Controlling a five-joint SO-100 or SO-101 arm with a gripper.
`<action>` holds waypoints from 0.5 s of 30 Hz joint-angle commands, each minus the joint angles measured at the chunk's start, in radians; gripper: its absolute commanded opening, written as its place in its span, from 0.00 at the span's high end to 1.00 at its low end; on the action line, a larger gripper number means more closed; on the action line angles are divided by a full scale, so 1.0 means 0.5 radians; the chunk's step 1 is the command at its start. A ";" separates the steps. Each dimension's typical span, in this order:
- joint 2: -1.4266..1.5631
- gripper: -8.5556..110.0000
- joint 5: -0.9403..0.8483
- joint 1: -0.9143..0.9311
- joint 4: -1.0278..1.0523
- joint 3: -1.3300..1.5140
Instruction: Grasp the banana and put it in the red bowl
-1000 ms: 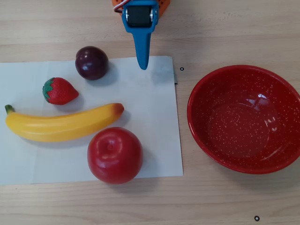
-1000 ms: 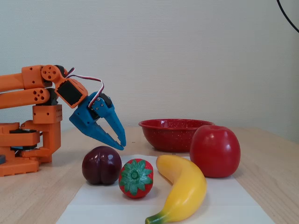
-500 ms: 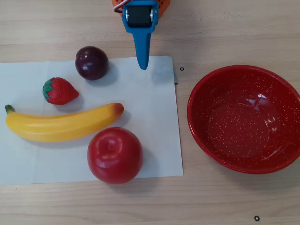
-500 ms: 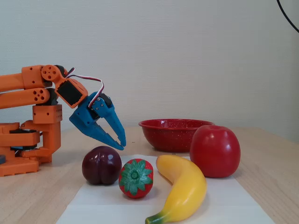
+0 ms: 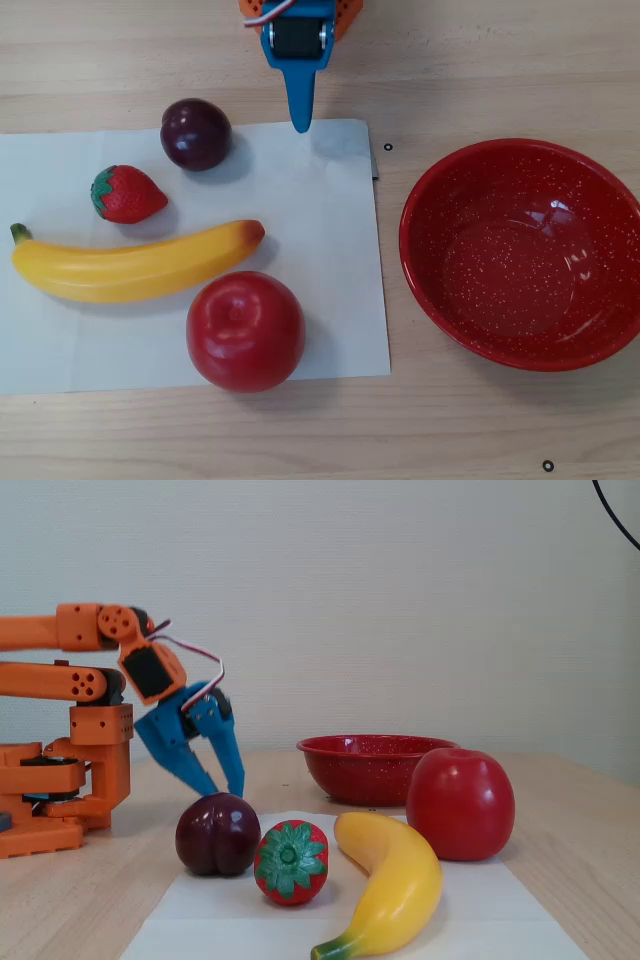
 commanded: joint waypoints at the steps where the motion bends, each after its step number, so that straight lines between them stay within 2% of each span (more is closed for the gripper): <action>1: -0.178 0.92 0.101 -0.049 0.055 -0.328; 9: -0.721 0.92 0.212 -0.141 0.288 -0.963; 15: -1.206 0.92 0.353 -0.242 0.620 -1.571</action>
